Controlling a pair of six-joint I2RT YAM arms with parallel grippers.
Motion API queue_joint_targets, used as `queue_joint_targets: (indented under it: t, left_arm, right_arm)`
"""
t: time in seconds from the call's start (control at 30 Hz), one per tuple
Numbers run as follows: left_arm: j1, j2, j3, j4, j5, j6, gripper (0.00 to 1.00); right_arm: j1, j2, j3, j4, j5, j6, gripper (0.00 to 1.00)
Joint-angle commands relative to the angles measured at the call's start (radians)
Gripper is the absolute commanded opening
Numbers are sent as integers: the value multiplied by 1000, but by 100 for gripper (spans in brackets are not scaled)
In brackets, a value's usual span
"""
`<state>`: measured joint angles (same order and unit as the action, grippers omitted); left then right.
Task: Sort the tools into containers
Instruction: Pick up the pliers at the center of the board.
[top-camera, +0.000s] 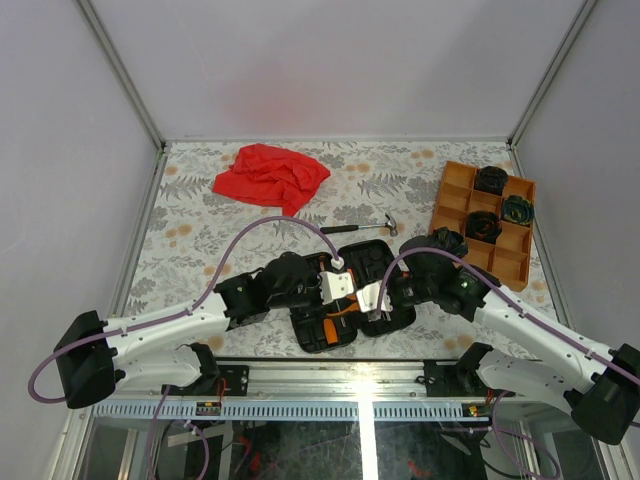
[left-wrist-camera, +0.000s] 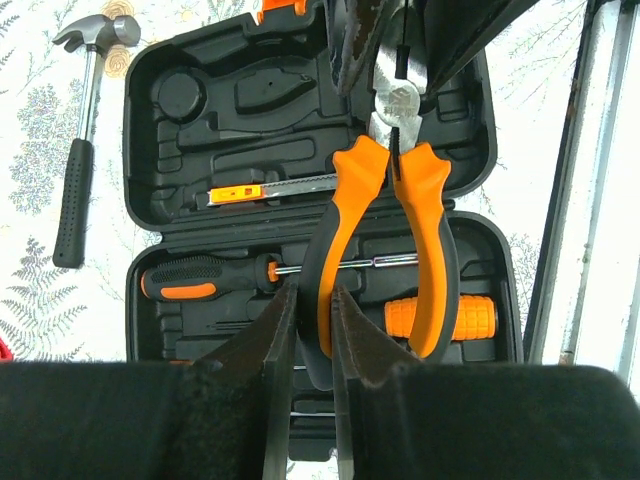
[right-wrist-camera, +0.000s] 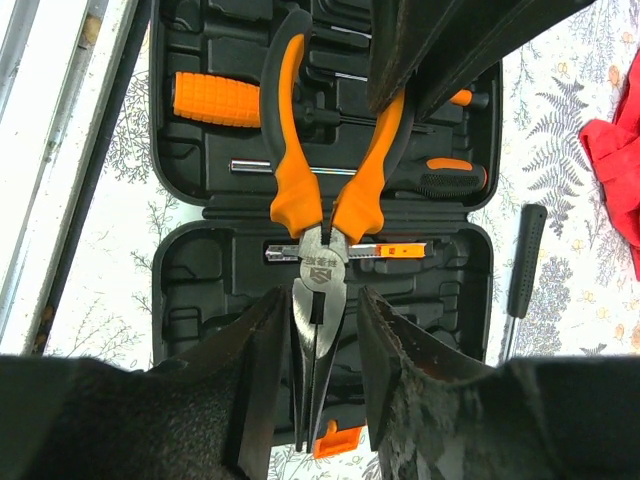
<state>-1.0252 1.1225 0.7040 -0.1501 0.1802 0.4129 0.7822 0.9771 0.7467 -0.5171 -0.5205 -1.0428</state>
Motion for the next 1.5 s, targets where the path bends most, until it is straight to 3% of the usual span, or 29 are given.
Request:
queue_joint_targets:
  t: [0.0,0.1,0.43,0.63,0.77,0.97,1.2,1.47]
  left_arm:
    - [-11,-27,18,112,43,-1,0]
    - [-11,-28,18,116,48,-3,0]
    - [-11,-55,3,130,55,-13,1]
    - [-11,-97,-15,162,38,-47,35]
    - [-12,-154,-31,190,23,-85,51]
    - [-11,-256,-98,277,-46,-184,59]
    - [-11,-298,-180,390,-268,-403,63]
    - [2,-242,-140,280,-568,-733,78]
  right_arm:
    - [20,16,-14,40,36,-7,42]
    - [20,14,-22,52,36,-7,39]
    - [20,-20,-28,43,61,-25,1]
    - [19,-78,-42,50,107,-5,0]
    - [20,-138,-75,92,125,35,0]
    - [20,-245,-174,284,188,263,0]
    - [19,-309,-257,510,400,596,0]
    - [19,-301,-266,584,633,963,0]
